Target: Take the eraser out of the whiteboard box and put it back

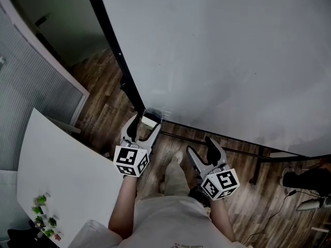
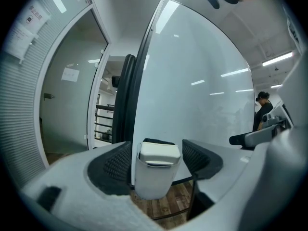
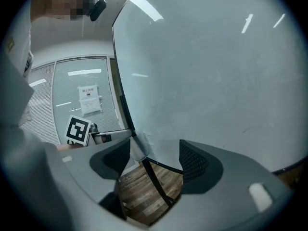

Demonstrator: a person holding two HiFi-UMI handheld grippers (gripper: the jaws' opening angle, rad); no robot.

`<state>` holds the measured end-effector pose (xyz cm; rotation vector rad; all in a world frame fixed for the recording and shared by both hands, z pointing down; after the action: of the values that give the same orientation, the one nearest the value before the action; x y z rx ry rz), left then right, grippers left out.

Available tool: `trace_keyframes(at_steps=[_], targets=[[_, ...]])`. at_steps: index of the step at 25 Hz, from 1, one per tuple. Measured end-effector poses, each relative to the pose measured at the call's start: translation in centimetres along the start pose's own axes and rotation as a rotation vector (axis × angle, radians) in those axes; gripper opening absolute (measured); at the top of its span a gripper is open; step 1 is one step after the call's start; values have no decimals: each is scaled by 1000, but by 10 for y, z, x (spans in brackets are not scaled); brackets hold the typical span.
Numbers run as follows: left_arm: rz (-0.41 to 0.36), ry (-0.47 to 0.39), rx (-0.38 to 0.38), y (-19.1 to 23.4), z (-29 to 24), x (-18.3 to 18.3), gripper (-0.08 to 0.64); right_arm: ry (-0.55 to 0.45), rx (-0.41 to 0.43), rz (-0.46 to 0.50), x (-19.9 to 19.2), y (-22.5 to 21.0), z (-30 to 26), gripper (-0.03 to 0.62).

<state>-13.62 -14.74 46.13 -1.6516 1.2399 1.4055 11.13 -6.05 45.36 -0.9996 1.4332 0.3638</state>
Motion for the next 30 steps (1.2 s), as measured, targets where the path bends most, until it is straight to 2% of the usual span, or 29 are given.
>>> trace_keyframes(at_steps=[17,30], targets=[[-81,-12,66,-5,-10,-1,259,7,2,-18,-2,-16,-4,314],[-108,2,70,-5,-9,-1,261,-4,-18,-20,-3,-17,4,307]])
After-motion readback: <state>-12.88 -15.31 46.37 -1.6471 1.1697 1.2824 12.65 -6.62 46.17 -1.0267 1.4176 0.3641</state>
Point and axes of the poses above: the fingertips, and each gripper's own axes: z backward along the fingers, y to its left, x out of its top, the point moved 9 cm from there along z, backward along the fingers, and after that the axes turned 10 degrees about x, right-handed, at the moved point
